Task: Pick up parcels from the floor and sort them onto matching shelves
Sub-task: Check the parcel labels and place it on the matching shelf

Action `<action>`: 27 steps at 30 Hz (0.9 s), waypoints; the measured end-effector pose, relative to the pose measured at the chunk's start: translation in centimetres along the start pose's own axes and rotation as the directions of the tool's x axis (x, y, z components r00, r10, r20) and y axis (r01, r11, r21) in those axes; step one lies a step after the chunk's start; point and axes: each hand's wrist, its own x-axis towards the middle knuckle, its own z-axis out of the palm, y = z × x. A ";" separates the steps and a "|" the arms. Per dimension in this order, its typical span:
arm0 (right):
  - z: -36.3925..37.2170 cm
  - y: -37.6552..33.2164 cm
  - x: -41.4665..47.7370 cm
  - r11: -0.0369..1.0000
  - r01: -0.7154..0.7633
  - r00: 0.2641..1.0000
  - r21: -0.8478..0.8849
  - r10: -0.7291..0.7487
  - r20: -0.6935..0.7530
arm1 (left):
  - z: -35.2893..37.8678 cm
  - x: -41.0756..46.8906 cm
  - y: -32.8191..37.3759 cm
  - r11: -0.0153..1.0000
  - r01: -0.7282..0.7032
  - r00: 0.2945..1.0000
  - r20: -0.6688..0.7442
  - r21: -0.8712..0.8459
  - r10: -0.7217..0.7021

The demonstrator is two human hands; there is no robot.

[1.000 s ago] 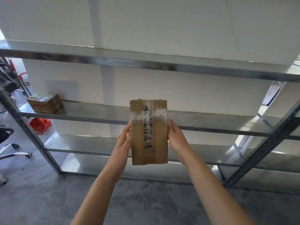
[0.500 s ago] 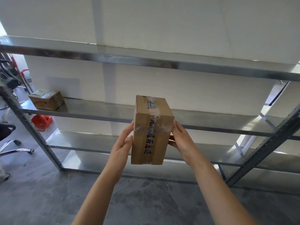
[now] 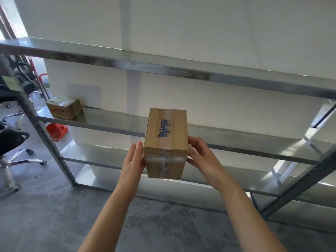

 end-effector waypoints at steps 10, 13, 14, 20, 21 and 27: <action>0.1 -1.1 1.2 1.000 0.011 1.000 0.018 -0.011 0.010 | 0.0 1.0 0.3 0.991 -0.125 0.988 0.093 0.052 0.120; 0.0 -0.9 1.8 1.000 0.017 1.000 -0.003 -0.017 0.017 | -0.3 1.2 0.3 0.992 -0.117 0.989 0.092 0.050 0.112; -0.1 -0.9 2.0 1.000 0.020 0.999 -0.005 -0.020 0.025 | -0.4 1.3 0.4 0.993 -0.110 0.990 0.091 0.050 0.105; -1.2 -1.1 2.4 0.999 0.030 0.997 -0.011 -0.029 0.069 | -0.7 1.7 0.7 0.985 -0.121 0.982 0.163 0.120 0.100; -1.6 -1.2 2.5 0.999 0.020 0.997 -0.029 -0.018 0.081 | -0.5 1.6 0.7 0.984 -0.128 0.979 0.177 0.126 0.105; -1.8 -1.2 2.5 1.000 -0.002 0.999 -0.002 0.002 0.041 | 0.0 1.5 0.2 0.987 -0.134 0.975 0.188 0.084 0.117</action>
